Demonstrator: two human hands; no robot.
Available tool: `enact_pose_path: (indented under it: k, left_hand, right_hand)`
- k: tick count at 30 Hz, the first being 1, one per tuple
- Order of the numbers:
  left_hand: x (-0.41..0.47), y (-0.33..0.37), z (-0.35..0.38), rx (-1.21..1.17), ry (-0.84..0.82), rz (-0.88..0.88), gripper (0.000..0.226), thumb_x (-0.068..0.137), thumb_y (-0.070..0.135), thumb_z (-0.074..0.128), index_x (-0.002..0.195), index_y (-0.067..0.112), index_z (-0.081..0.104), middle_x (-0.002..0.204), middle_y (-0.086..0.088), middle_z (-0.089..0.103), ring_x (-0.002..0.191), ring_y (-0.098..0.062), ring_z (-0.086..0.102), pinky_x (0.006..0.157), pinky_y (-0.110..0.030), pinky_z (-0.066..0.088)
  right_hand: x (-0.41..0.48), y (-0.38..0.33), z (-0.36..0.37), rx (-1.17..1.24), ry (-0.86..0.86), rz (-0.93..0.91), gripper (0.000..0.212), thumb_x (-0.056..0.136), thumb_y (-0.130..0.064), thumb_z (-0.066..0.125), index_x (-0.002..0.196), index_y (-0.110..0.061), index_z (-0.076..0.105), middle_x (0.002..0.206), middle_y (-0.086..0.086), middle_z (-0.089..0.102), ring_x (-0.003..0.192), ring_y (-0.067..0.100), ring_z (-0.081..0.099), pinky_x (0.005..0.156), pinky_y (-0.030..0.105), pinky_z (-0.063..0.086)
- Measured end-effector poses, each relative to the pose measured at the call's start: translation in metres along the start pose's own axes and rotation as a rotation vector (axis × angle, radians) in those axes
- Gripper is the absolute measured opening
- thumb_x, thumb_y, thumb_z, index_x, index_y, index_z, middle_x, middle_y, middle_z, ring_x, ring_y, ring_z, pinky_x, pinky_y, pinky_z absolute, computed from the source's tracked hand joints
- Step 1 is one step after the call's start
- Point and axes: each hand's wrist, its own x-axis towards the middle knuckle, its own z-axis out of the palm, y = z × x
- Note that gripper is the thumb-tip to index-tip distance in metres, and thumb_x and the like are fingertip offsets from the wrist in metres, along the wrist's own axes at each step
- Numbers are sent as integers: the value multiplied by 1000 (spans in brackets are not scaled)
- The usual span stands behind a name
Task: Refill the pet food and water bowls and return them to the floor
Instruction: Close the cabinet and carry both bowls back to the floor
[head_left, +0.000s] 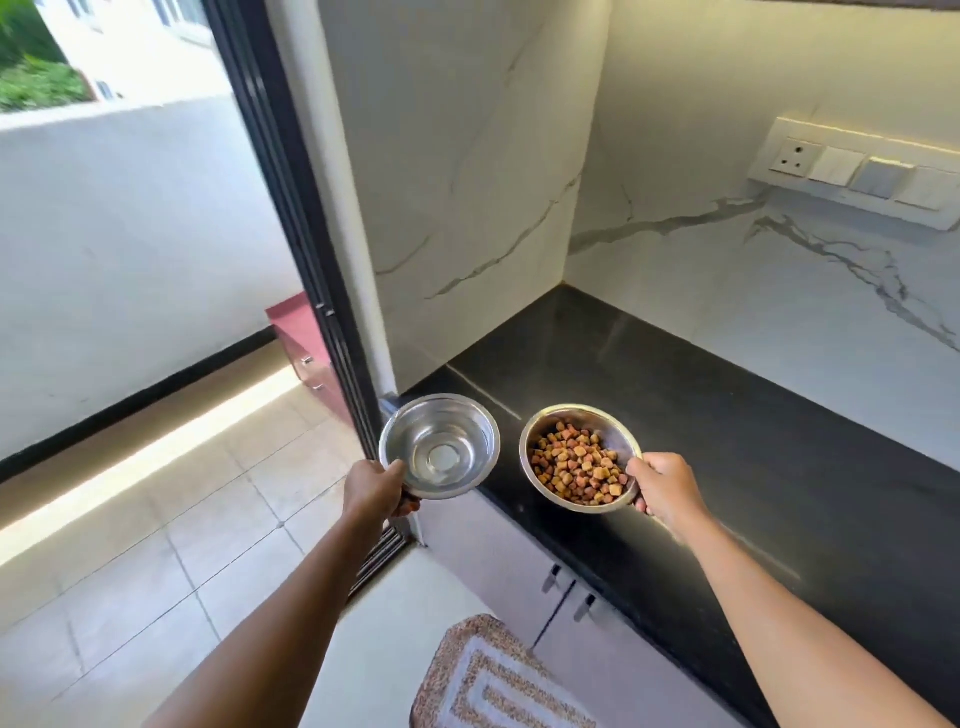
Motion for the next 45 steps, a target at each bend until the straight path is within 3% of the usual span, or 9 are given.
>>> enact_pose_path:
  k: [3,7,11,17,23,29,32,37,45]
  left_hand:
    - [3,-13,-49,-29,32,-6,33,91,4,52,84,-25,65,57,-27,62,50,-30,62,46,-29,49]
    - [0,-30,-111,-41,88,-23,27,90,2,50,68,-7,63,50,-24,61,42,-28,60,49,-28,48]
    - [4,-53,-170,-82,142,-38,30,91,3,50,66,-6,65,48,-23,62,50,-31,61,49,-27,49]
    - [20,-86,-249,-93,259,-71,26,90,3,52,68,-6,63,48,-23,62,39,-26,58,50,-28,50]
    - [49,-113,-310,-129,383,-123,22,92,3,52,75,-5,61,50,-21,61,40,-28,64,52,-30,53]
    - [95,-128,-358,-169,486,-166,24,94,3,53,70,-1,56,47,-14,57,46,-32,67,53,-31,51]
    - [124,-130,-383,-198,534,-200,23,94,5,54,72,-1,54,56,-18,58,47,-32,67,56,-35,51]
    - [166,-129,-423,-228,617,-262,18,91,7,54,73,3,54,60,-20,59,44,-30,66,56,-34,50]
    - [241,-128,-492,-215,648,-279,25,92,3,54,69,7,46,59,-15,52,39,-27,62,39,-23,44]
  right_hand:
    - [-10,-21,42,-6,-34,-18,35,99,-10,55,65,-4,62,45,5,55,36,15,50,47,25,39]
    - [-21,-44,100,-6,-96,-38,28,98,-10,55,72,-2,62,52,11,54,35,16,50,43,24,37]
    - [-33,-69,159,-13,-149,-56,32,99,-10,57,67,-5,60,49,8,52,36,19,50,46,26,37]
    - [-55,-120,239,-49,-252,-111,33,103,-6,53,71,-3,63,41,0,54,29,8,47,33,17,34]
    - [-54,-167,317,-65,-351,-147,31,103,-10,55,84,12,66,51,10,61,35,13,53,36,21,38]
    - [-36,-219,407,-83,-420,-216,31,102,-11,55,85,12,68,57,19,66,39,18,61,38,25,44]
    - [-22,-250,455,-119,-466,-242,33,102,-13,55,82,11,67,57,16,66,39,18,62,42,26,47]
    - [-9,-310,523,-140,-531,-298,34,100,-10,54,68,-4,62,52,15,62,36,14,58,39,23,47]
    - [6,-368,621,-151,-569,-258,30,101,-12,51,82,5,67,59,16,69,42,16,63,45,29,52]
